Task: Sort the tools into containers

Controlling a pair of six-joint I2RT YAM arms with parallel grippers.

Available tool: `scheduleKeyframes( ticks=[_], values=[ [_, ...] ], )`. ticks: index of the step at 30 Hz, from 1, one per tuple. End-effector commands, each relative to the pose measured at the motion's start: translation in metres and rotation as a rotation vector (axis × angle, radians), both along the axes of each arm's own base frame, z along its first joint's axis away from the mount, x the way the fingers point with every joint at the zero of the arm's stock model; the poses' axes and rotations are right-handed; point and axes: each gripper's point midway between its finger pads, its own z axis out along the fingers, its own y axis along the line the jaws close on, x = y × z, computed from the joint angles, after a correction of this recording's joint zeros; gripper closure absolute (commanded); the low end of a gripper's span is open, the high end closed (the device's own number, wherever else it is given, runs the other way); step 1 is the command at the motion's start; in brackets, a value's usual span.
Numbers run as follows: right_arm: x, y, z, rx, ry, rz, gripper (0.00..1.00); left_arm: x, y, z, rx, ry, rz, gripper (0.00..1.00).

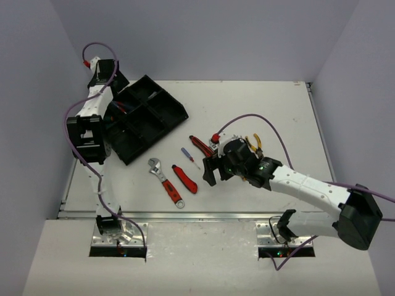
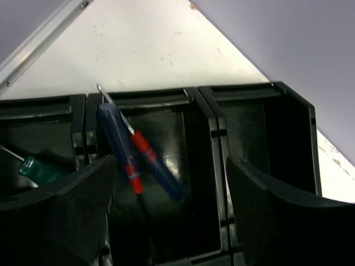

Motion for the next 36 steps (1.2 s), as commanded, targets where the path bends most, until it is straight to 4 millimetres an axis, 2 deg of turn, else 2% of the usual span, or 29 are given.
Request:
scheduleKeyframes(
  ticks=[1,5,7,8,9,11,13,14,15,19,22,24,27,28,30,31,34,35,36],
  values=[
    [0.025,0.022,0.011,0.020,-0.033,-0.015,0.01,-0.008,-0.021,0.109,-0.046,-0.201,-0.050,0.21],
    [0.063,0.048,-0.004,-0.060,-0.008,-0.031,0.01,-0.056,-0.047,0.176,-0.133,-0.308,-0.105,0.16],
    [0.082,0.057,-0.007,-0.105,0.000,-0.038,0.01,-0.085,-0.065,0.199,-0.187,-0.382,-0.152,0.01],
    [0.093,0.063,-0.005,-0.121,0.003,-0.042,0.02,-0.112,-0.080,0.210,-0.224,-0.428,-0.197,0.00],
    [0.097,0.065,-0.019,-0.153,0.021,-0.038,0.05,-0.133,-0.087,0.210,-0.241,-0.439,-0.218,0.00],
    [0.123,0.077,-0.025,-0.184,0.018,-0.040,0.14,-0.176,-0.107,0.219,-0.261,-0.523,-0.283,0.00],
    [0.138,0.080,-0.046,-0.236,0.050,-0.041,0.30,-0.218,-0.121,0.210,-0.255,-0.549,-0.330,0.00],
    [0.138,0.078,-0.058,-0.267,0.067,-0.037,0.35,-0.229,-0.123,0.205,-0.246,-0.549,-0.342,0.00],
    [0.144,0.083,-0.059,-0.273,0.064,-0.029,0.42,-0.241,-0.125,0.199,-0.234,-0.544,-0.355,0.00],
    [0.148,0.097,-0.079,-0.284,0.103,0.017,0.52,-0.276,-0.132,0.164,-0.187,-0.470,-0.417,0.00],
    [0.149,0.100,-0.095,-0.296,0.131,0.028,0.57,-0.288,-0.136,0.146,-0.160,-0.413,-0.463,0.00],
    [0.145,0.102,-0.107,-0.299,0.164,0.036,0.63,-0.295,-0.137,0.125,-0.154,-0.362,-0.480,0.00],
    [0.139,0.100,-0.120,-0.305,0.192,0.035,0.72,-0.298,-0.138,0.106,-0.160,-0.338,-0.489,0.00],
    [0.139,0.100,-0.121,-0.304,0.191,0.031,0.73,-0.298,-0.141,0.099,-0.170,-0.331,-0.498,0.00],
    [0.138,0.096,-0.123,-0.312,0.186,0.017,0.84,-0.299,-0.152,0.079,-0.224,-0.301,-0.544,0.00],
    [0.140,0.095,-0.117,-0.305,0.174,0.009,0.92,-0.298,-0.158,0.074,-0.255,-0.295,-0.564,0.00],
    [0.136,0.096,-0.084,-0.237,0.137,-0.003,1.00,-0.299,-0.185,0.041,-0.393,-0.275,-0.641,0.00],
    [0.136,0.099,-0.072,-0.196,0.114,0.000,1.00,-0.300,-0.197,0.035,-0.453,-0.271,-0.676,0.00],
    [0.127,0.096,-0.069,-0.168,0.124,0.005,1.00,-0.297,-0.210,0.039,-0.474,-0.307,-0.728,0.00]
  ],
)
